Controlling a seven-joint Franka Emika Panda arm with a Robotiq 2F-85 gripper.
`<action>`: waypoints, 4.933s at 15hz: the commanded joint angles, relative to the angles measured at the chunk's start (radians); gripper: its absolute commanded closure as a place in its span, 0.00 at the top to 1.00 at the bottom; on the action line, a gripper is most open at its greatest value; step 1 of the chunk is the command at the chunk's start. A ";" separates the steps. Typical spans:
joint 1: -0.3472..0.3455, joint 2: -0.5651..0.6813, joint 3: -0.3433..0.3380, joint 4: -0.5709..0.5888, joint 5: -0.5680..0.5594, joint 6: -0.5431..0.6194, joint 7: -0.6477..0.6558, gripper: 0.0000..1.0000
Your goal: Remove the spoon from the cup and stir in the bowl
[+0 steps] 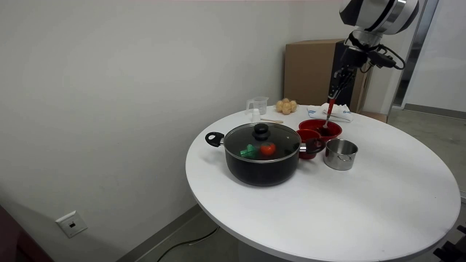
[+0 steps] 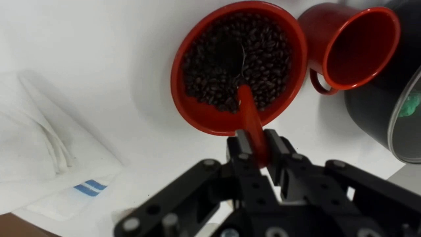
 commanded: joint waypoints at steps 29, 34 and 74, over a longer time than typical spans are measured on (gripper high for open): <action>0.026 -0.016 0.075 0.117 0.083 -0.072 0.014 0.04; 0.047 -0.013 0.084 0.108 0.094 -0.118 0.019 0.04; -0.066 0.072 0.001 0.168 0.067 -0.147 0.047 0.04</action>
